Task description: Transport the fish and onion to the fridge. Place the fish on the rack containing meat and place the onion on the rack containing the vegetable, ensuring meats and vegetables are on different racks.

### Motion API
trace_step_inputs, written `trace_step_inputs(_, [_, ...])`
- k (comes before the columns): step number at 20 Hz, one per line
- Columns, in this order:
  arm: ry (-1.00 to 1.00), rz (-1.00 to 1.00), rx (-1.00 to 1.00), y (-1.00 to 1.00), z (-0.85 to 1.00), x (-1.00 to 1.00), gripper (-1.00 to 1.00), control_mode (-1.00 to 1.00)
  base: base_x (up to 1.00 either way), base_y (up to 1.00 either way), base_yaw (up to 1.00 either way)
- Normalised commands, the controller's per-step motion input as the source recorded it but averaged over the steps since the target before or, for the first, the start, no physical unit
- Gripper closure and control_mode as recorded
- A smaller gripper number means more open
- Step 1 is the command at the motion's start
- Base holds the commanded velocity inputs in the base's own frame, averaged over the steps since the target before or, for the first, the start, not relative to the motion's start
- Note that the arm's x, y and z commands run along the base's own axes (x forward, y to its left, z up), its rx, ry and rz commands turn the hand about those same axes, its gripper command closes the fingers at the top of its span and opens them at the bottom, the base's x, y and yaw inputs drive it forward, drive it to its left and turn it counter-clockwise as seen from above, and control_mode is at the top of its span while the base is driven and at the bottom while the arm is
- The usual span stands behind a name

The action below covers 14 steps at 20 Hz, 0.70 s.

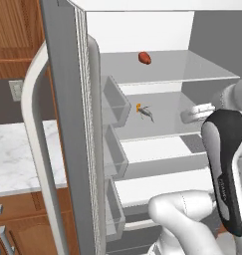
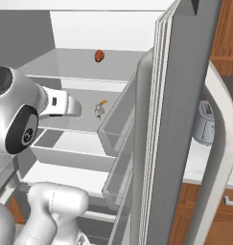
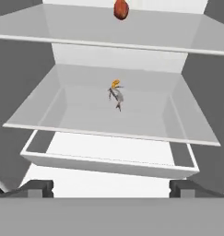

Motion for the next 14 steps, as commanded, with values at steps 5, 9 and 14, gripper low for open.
trace_step_inputs(5, [-0.12,0.03,0.00,0.01,0.08,-0.35,-1.00,1.00,-0.60,0.20,0.03])
trace_step_inputs(9, [0.00,0.00,0.00,0.00,0.00,0.00,-1.00,1.00,-1.00,0.30,0.01])
trace_step_inputs(14, [0.00,0.00,0.00,0.00,0.00,0.00,-1.00,1.00,-1.00,0.10,0.00])
